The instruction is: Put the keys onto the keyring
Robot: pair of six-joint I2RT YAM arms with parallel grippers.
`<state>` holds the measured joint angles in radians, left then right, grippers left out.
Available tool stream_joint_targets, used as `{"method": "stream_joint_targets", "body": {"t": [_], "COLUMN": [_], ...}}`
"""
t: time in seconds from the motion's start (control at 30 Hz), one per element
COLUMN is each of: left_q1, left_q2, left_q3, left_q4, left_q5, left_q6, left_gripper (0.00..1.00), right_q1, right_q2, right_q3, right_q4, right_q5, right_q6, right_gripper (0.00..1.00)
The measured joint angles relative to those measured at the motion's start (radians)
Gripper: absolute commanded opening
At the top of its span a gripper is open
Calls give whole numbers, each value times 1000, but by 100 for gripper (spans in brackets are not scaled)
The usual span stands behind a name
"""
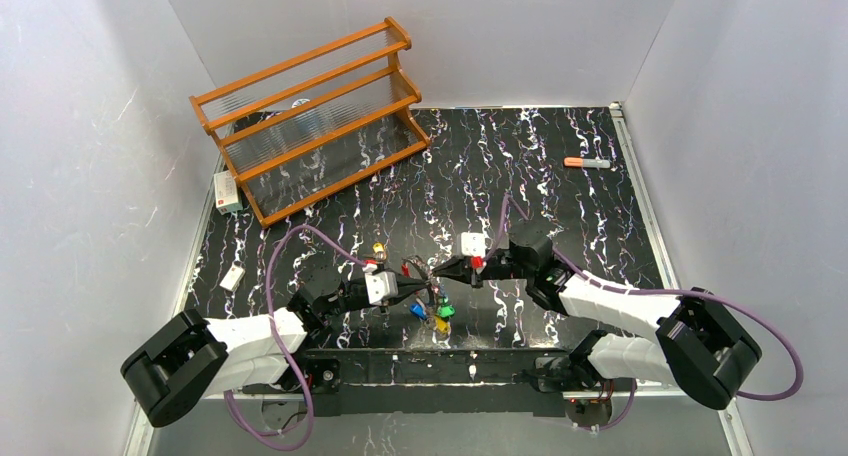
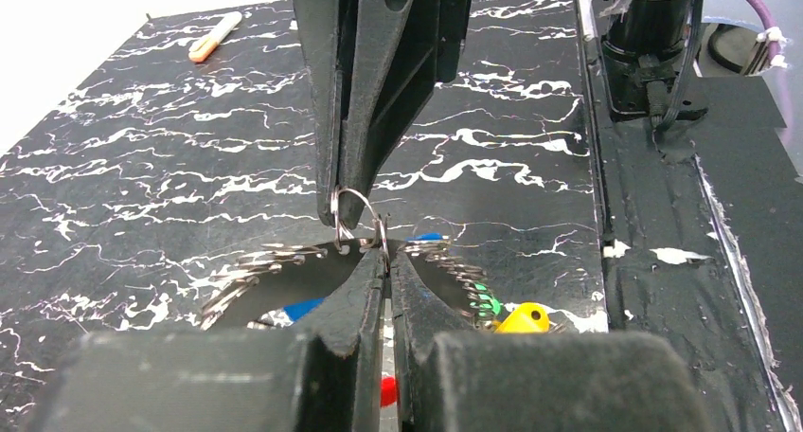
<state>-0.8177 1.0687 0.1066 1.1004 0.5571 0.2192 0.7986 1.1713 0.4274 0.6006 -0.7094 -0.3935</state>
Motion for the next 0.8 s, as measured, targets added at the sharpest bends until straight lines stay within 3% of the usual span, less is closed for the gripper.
{"method": "stream_joint_targets", "body": {"t": [0.43, 0.77, 0.8], "left_q1": [0, 6, 6], "left_q2": [-50, -41, -35], "left_q3": [-11, -13, -13], "left_q4": [-8, -69, -76], "left_q5": [-41, -105, -109], "left_q6": [46, 129, 129], "left_gripper": [0, 0, 0], "right_q1": [2, -15, -23], "right_q2": [29, 248, 266], "right_q3": [42, 232, 236], "right_q4": [-17, -197, -204], "right_q5": [98, 131, 127], "right_q6": [353, 684, 715], "right_gripper": [1, 1, 5]}}
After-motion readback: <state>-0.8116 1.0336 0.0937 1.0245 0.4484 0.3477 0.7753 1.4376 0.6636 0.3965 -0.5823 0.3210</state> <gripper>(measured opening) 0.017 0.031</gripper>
